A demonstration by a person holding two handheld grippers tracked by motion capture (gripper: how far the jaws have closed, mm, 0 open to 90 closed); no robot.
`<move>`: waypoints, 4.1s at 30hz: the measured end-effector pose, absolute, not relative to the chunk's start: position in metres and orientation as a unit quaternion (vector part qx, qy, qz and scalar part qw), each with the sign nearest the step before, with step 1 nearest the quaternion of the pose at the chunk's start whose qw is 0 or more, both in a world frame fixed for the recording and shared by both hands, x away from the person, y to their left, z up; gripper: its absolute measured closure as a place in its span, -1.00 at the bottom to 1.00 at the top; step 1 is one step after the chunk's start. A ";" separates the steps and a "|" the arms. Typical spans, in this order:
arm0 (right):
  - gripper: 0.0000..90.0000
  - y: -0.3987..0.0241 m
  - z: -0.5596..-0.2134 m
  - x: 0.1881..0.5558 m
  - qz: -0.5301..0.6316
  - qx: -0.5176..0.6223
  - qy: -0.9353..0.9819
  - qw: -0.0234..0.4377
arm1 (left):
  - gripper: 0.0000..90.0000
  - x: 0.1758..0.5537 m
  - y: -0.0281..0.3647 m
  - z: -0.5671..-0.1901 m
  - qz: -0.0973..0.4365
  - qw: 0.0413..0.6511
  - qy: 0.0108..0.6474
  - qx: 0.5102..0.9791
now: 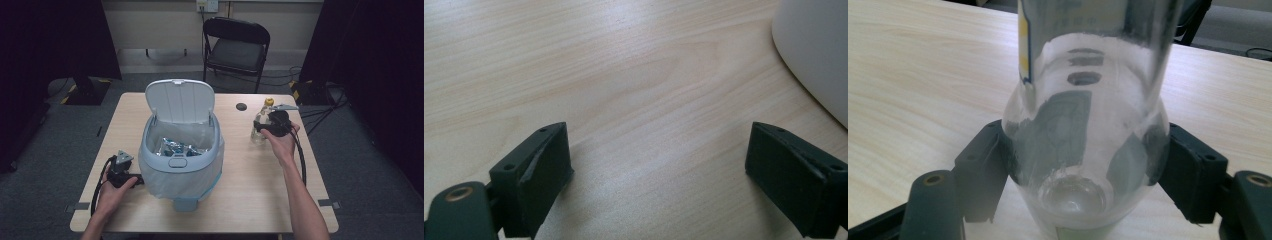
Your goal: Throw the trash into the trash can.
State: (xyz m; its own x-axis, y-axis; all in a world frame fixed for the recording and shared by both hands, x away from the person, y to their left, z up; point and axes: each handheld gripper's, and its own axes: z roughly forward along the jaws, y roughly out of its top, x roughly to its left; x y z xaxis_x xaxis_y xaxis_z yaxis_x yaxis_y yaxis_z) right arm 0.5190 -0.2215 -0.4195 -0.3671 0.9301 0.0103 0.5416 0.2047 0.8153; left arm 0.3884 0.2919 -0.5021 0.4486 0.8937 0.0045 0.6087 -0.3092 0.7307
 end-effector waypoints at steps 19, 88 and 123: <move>-0.40 -0.212 -0.420 0.459 0.389 0.478 0.749 0.245 | -0.77 0.388 0.292 -0.502 0.211 0.338 0.482 0.781; -0.38 -0.199 -0.460 0.421 0.409 0.483 0.739 0.229 | -0.77 0.388 0.292 -0.502 0.211 0.338 0.482 0.780; -0.38 -0.196 -0.390 0.378 0.490 0.417 0.731 0.228 | -0.77 0.388 0.292 -0.502 0.211 0.338 0.482 0.780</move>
